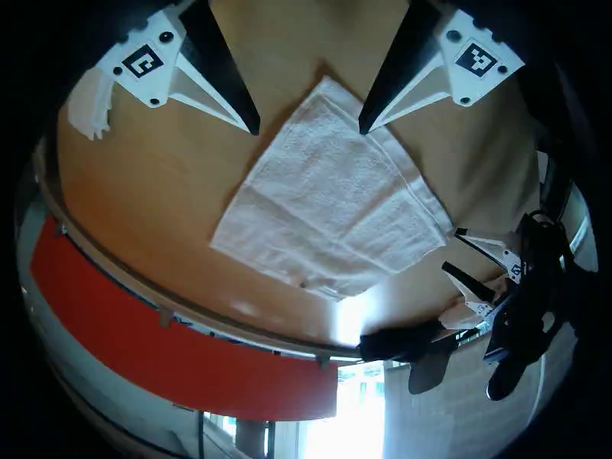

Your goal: Fold towel

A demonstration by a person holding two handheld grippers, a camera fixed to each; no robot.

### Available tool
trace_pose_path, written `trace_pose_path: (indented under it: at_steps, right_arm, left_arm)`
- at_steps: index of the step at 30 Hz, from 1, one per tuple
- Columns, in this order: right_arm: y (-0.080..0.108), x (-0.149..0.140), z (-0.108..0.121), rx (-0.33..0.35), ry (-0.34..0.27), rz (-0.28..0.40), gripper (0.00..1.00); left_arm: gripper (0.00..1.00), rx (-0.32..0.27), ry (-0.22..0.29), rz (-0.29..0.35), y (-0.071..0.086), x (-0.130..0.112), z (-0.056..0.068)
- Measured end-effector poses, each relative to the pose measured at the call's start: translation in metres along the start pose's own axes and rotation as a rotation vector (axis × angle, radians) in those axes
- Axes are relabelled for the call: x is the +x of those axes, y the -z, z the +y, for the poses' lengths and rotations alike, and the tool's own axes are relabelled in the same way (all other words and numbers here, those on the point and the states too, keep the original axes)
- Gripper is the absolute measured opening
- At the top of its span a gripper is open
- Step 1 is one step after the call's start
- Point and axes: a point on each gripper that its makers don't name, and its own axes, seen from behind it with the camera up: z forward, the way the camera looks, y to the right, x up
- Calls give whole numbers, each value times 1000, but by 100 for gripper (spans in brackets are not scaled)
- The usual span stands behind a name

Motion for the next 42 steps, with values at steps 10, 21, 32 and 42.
trace_pose_path:
  at_steps: [10,21,32,42]
  right_arm:
    - [-6,-21,-2,36,42,-60,100]
    - [-9,-33,-2,63,52,-95,98]
    - [-9,-36,-3,83,31,-97,84]
    - [-9,-37,1,80,22,-105,53]
  left_arm:
    - [99,-23,-33,-49,-13,-10,4]
    - [99,-24,-69,-72,-19,-16,6]
    - [98,-20,-61,-69,-18,-16,7]
    - [79,-19,-64,-75,-18,-17,10]
